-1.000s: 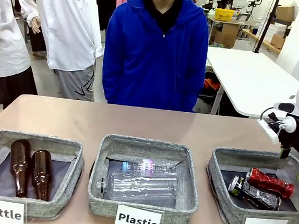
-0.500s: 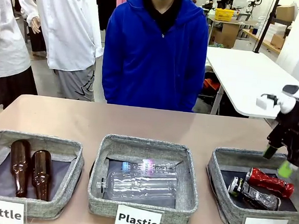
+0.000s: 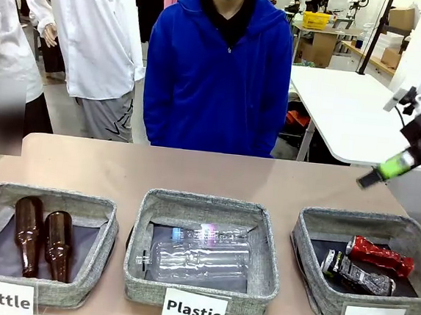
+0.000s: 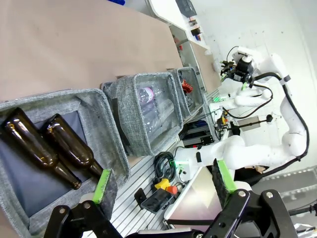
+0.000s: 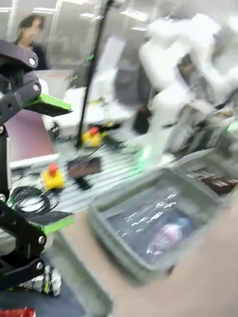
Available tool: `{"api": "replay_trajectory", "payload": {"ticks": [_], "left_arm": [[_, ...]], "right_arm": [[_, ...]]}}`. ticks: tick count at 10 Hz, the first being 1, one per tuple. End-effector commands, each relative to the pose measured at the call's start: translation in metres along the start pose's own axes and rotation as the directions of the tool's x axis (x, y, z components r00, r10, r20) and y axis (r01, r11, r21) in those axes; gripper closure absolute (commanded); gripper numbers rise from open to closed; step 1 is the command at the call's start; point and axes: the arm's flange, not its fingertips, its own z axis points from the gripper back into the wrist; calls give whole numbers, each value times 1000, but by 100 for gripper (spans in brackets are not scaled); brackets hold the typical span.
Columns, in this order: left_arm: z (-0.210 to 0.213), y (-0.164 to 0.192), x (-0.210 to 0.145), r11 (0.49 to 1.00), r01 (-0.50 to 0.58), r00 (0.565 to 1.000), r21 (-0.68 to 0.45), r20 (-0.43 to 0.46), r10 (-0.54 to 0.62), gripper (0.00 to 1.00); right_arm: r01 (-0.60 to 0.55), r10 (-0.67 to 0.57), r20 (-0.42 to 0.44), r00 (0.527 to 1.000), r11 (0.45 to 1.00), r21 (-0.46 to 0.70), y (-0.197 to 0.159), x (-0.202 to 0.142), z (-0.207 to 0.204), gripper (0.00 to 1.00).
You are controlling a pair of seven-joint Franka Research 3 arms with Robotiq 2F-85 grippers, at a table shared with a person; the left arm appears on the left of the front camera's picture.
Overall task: Sort the can waste into the basket.
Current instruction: Pick up the can waste from the table and place it in the right Fabric basket.
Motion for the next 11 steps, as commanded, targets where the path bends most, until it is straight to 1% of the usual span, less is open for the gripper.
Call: {"api": "replay_trajectory", "payload": {"ticks": [1,2,3,4,5,11], "left_arm": [[-1,-2,0,1000,-7,1000,-13,17,7,0],[-1,-2,0,1000,-7,1000,-13,17,7,0],[-1,-2,0,1000,-7,1000,-13,17,7,0],[-1,-2,0,1000,-7,1000,-13,17,7,0],[-1,-2,0,1000,-7,1000,-13,17,7,0],[-1,-2,0,1000,-7,1000,-13,17,7,0]], "right_arm": [[195,-361,662,657,929,313,-4,17,11,0],[236,-377,699,608,926,295,-10,18,12,0],[292,-384,757,528,919,263,-15,19,11,0],[332,-361,787,500,919,211,-20,20,11,0],[233,-279,376,883,959,164,-23,13,30,0],[233,-279,376,883,959,164,-23,13,30,0]]}}
